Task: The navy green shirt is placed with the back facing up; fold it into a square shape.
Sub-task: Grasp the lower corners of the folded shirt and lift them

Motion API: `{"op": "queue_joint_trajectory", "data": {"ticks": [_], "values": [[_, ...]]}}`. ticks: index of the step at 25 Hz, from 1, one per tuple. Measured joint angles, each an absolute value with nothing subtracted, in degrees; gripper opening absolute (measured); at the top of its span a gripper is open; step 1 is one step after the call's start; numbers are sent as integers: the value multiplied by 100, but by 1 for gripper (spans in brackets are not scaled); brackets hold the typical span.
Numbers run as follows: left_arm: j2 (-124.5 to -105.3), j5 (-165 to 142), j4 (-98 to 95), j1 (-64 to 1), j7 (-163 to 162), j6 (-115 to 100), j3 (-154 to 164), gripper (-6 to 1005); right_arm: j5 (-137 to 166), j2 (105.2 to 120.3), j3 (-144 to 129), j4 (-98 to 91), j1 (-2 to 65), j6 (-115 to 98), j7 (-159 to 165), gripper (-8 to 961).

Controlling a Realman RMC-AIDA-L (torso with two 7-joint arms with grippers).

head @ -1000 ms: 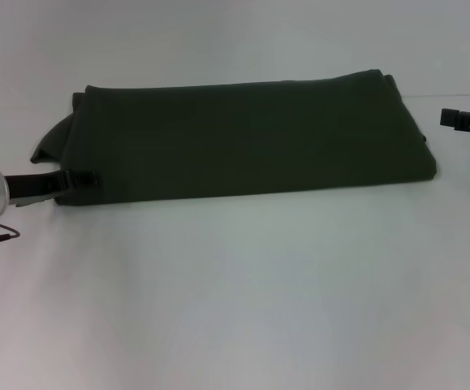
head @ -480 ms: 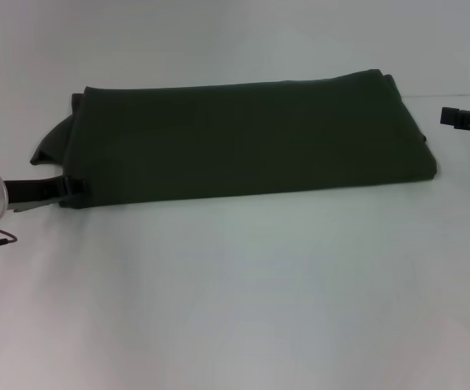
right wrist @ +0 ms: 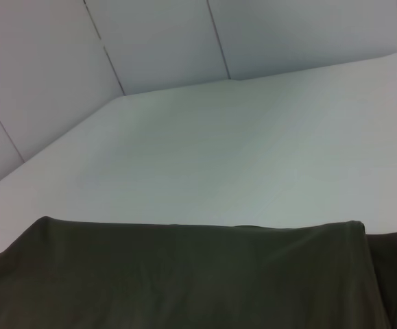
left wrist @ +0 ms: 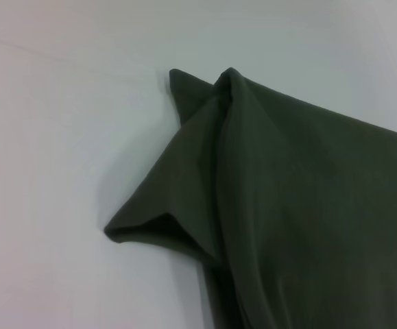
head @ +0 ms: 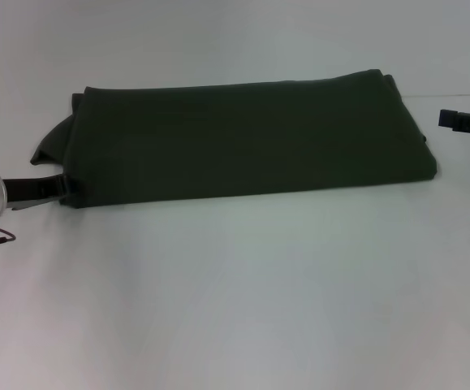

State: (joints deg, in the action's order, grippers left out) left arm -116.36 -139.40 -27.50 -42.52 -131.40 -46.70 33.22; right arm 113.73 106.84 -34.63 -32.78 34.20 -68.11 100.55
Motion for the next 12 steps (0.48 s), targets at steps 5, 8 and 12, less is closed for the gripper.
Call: {"op": "queue_joint_trajectory", "data": {"ticks": [5, 8, 12], "values": [[-11638, -13941, -2737, -4254, -13140, -4589, 3322, 253, 11373, 10689, -3447, -3278, 3416, -6811, 10055, 941], [-11621, -13957, -2725, -4264, -13187, -4582, 3322, 160, 11372, 10694, -3434, -3278, 3407, -6822, 10058, 941], [-11598, -13982, -2724, -4283, -13202, -4610, 3322, 91, 11372, 10698, -3424, -3278, 3392, -6842, 10102, 941]]}}
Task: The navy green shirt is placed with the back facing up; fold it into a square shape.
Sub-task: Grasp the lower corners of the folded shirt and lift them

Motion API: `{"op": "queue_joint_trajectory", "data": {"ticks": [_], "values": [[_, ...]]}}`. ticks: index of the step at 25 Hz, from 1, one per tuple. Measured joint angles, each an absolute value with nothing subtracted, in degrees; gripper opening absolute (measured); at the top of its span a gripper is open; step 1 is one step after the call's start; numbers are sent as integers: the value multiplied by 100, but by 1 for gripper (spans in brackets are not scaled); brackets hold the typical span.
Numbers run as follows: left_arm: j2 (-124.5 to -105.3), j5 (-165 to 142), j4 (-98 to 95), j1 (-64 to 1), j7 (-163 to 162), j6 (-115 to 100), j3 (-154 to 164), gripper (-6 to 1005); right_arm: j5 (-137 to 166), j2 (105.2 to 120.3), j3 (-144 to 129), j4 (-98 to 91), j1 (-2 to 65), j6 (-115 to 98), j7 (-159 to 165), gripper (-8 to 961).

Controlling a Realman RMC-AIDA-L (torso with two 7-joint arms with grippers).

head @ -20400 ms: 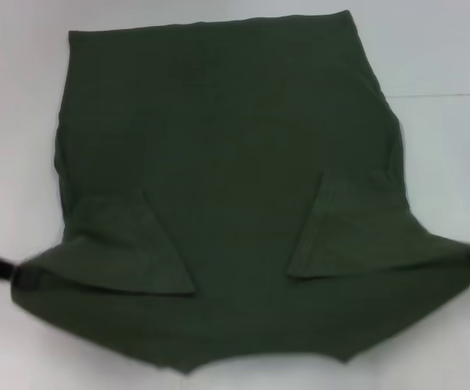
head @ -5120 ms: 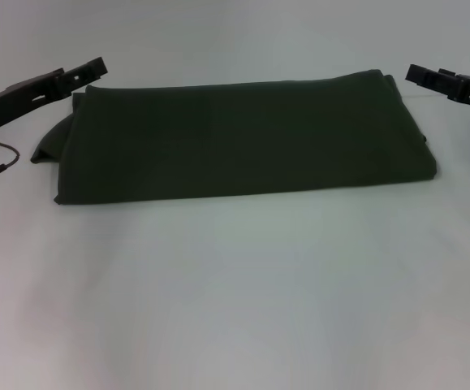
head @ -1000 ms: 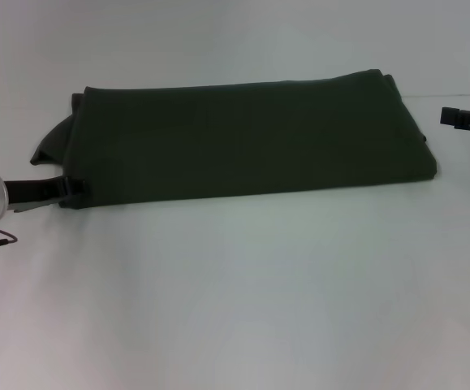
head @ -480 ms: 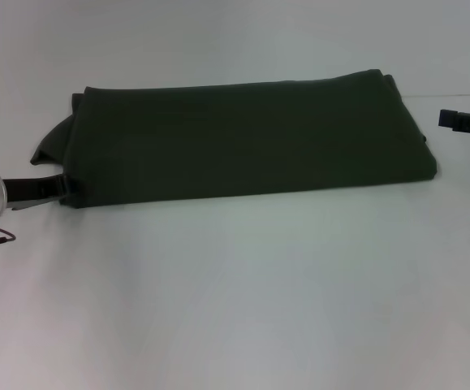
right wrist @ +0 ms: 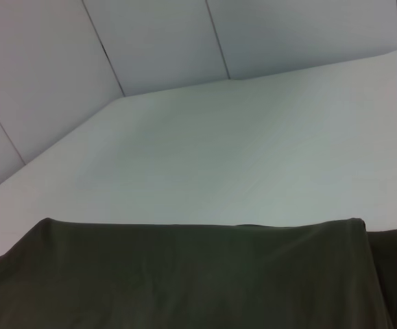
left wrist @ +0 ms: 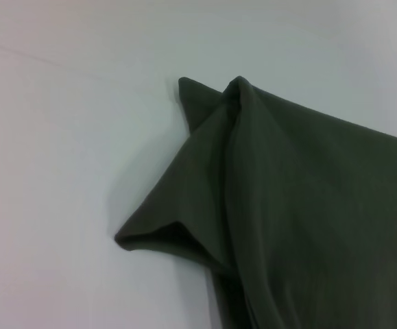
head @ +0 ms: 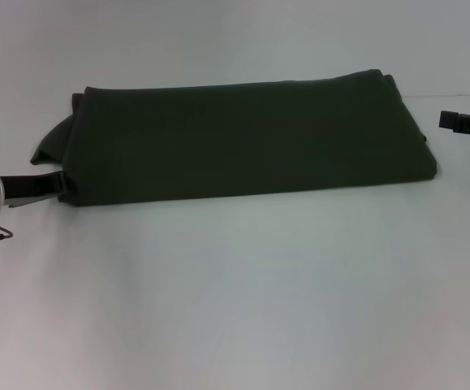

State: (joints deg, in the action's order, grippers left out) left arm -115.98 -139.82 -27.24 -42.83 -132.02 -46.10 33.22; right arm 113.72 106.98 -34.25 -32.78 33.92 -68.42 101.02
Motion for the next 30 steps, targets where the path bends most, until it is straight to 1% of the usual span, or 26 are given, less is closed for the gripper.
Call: {"op": "queue_joint_trajectory", "data": {"ticks": [3, 17, 22, 27, 30], "values": [[-11596, -14076, -2724, -4313, -13243, -4617, 3322, 81, 11373, 10695, -3420, -3278, 3389, -6852, 10131, 941], [-11602, -14074, -2720, -4339, -13281, -4639, 3295, 92, 11373, 10680, -3459, -3278, 3393, -6856, 10140, 942], [-11599, -14099, -2719, -4344, -13304, -4691, 3310, 156, 11373, 10678, -3462, -3279, 3393, -6856, 10164, 942], [-11603, -14105, -2744, -4344, -13286, -4728, 3330, 250, 11374, 10675, -3466, -3278, 3392, -6854, 10181, 942], [-11606, -14112, -2745, -4354, -13302, -4692, 3386, 236, 11380, 10674, -3472, -3278, 3393, -6851, 10182, 942]]}}
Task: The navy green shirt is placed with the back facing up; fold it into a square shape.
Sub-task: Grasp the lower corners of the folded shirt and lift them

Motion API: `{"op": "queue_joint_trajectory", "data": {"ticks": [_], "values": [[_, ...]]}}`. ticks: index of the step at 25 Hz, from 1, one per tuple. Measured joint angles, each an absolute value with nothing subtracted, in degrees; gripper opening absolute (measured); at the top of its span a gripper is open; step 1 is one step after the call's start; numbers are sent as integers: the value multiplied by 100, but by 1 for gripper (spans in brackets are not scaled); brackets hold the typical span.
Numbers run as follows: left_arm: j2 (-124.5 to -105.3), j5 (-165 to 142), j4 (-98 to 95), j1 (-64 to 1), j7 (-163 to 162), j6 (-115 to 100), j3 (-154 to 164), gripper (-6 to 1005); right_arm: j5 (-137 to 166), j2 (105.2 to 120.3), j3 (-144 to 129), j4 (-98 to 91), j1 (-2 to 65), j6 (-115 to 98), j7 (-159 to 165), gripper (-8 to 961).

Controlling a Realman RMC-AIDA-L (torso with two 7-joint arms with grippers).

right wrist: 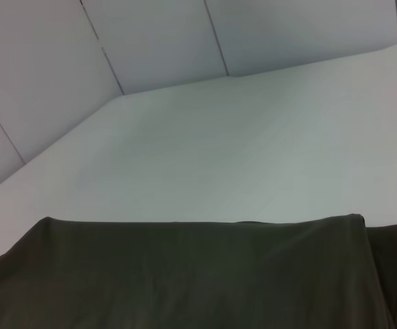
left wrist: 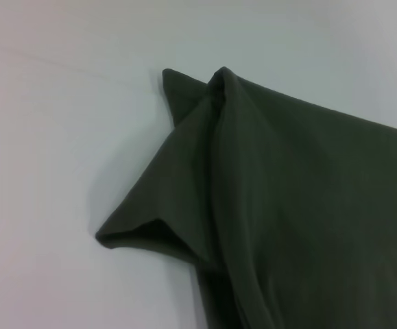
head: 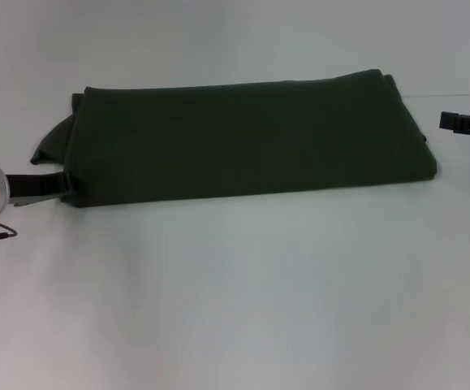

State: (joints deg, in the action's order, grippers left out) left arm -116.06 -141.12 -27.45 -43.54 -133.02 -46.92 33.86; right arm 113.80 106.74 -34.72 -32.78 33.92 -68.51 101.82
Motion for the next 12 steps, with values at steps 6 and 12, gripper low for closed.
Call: {"op": "queue_joint_trajectory", "data": {"ticks": [6, 12], "values": [[-11600, -14120, -2745, -4385, -13404, -4693, 3449, 148, 11382, 10692, -3472, -3303, 3403, -6852, 10184, 942], [-11592, -14124, -2758, -4394, -13411, -4678, 3452, 22, 11390, 10696, -3472, -3312, 3402, -6864, 10260, 942]]}}
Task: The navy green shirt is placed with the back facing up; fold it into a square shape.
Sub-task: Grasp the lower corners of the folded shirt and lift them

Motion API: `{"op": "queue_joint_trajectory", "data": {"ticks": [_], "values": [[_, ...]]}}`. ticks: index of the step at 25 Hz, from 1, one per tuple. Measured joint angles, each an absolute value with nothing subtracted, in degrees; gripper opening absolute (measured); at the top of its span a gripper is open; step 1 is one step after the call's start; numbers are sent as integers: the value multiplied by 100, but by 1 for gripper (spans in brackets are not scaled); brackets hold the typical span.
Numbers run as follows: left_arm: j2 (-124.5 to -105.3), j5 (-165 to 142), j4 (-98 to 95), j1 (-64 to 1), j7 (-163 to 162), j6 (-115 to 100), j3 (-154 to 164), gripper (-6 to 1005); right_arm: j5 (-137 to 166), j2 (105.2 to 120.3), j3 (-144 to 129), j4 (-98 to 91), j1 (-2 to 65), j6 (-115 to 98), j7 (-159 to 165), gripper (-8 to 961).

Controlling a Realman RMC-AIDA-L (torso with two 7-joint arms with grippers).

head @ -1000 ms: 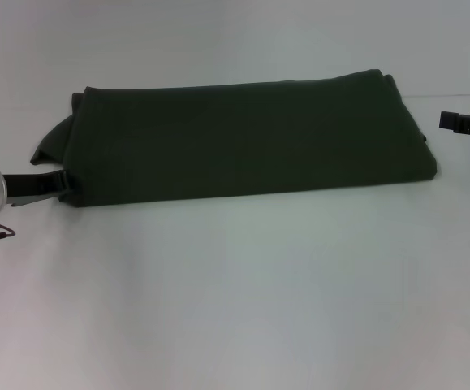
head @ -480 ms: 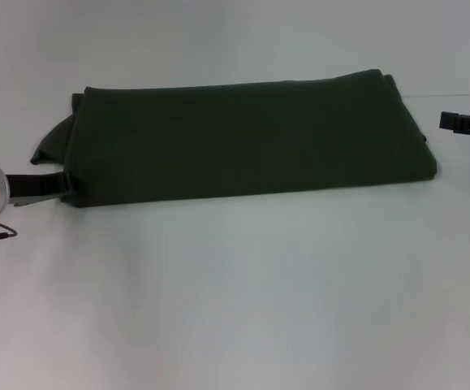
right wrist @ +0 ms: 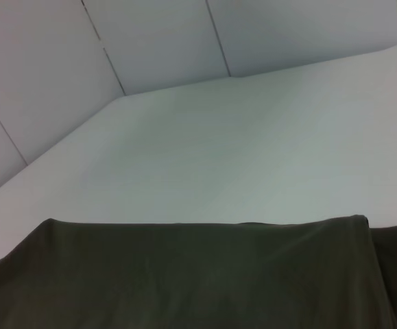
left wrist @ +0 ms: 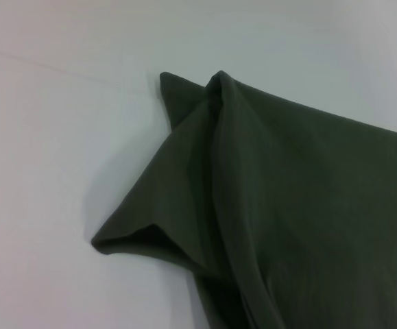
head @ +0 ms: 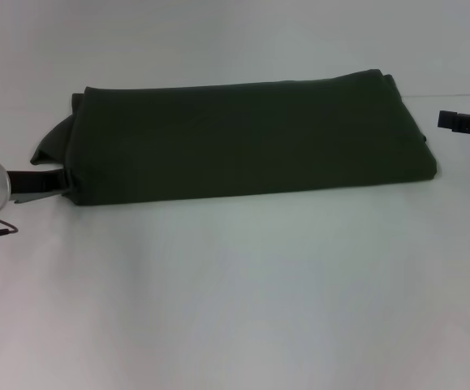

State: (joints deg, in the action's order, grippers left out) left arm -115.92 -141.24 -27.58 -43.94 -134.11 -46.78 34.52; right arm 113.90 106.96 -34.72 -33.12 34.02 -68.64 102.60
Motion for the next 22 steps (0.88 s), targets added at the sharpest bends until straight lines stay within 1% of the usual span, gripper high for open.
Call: {"op": "queue_joint_trajectory", "data": {"ticks": [3, 5, 9, 11, 17, 22], "values": [[-11583, -14124, -2761, -4402, -13432, -4678, 3438, 11, 11562, 10657, -3472, -3328, 3447, -6872, 10666, 942], [-11577, -14124, -2767, -4414, -13467, -4697, 3448, 3, 11875, 10581, -3472, -3383, 3539, -6880, 11233, 941], [-11560, -14124, -2776, -4420, -13491, -4711, 3430, 3, 13043, 10370, -3489, -3481, 3863, -6903, 12815, 941], [-11549, -14124, -2777, -4421, -13494, -4711, 3413, 3, 13662, 10329, -3499, -3505, 4032, -6904, 13328, 941], [-11551, -14109, -2777, -4446, -13503, -4711, 3432, 3, 14400, 10423, -3651, -3503, 4290, -6790, 13641, 941], [-11562, -14085, -2769, -4453, -13503, -4703, 3438, 2, 14465, 10633, -3747, -3409, 4341, -6352, 13628, 941]]}}
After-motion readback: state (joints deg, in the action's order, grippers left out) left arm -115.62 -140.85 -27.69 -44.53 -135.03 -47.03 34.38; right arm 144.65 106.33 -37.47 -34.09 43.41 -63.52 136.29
